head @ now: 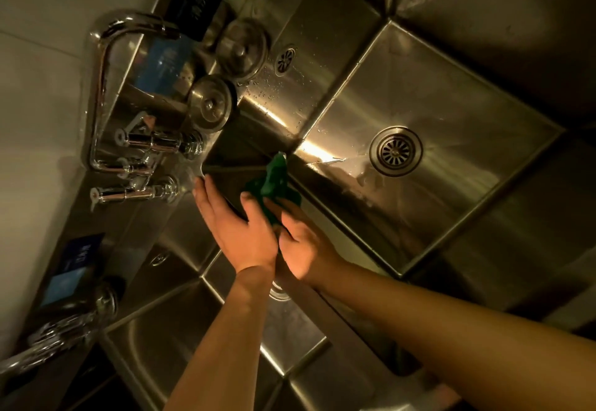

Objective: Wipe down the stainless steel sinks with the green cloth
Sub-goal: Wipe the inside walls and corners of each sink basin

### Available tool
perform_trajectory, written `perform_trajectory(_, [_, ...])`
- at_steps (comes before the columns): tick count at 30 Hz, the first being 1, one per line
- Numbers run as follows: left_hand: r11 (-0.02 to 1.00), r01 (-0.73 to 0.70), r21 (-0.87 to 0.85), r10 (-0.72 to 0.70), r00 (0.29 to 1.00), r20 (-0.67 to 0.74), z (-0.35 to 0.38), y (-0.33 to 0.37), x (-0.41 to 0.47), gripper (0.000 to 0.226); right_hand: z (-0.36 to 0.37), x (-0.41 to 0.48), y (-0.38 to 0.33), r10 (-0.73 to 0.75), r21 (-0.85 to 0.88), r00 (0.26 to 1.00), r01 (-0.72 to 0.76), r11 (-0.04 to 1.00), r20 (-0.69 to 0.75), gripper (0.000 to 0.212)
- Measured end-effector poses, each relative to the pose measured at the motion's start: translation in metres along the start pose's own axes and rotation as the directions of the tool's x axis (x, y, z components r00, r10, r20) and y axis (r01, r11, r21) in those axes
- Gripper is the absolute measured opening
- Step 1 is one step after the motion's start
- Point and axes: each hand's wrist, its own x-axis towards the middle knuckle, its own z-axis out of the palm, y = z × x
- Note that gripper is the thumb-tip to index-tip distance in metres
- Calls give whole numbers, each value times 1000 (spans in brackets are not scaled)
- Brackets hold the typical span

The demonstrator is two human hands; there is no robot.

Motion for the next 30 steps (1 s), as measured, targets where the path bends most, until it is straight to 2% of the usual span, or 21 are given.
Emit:
perform_trajectory(3, [1000, -7, -2, 7, 1000, -2, 0, -2, 1, 69, 1, 34, -5, -71, -4, 994, 72, 997, 85, 50])
perform_trajectory(8, [1000, -9, 2, 9, 1000, 2, 1, -3, 2, 70, 0, 74, 3, -108, -102, 989, 119, 988, 101, 48])
perform_trajectory(16, [1000, 5, 12, -5, 1000, 23, 0, -1, 2, 71, -19, 104, 28, 84, -230, 993, -62, 971, 87, 50])
perform_trajectory(21, [1000, 27, 6, -27, 999, 24, -3, 4, 0, 69, -60, 102, 21, 272, -265, 938, -212, 941, 216, 46])
perform_trajectory(30, [998, 62, -8, -62, 998, -20, -2, 1, -1, 67, -116, 57, 6, 320, -325, 919, -238, 915, 229, 47])
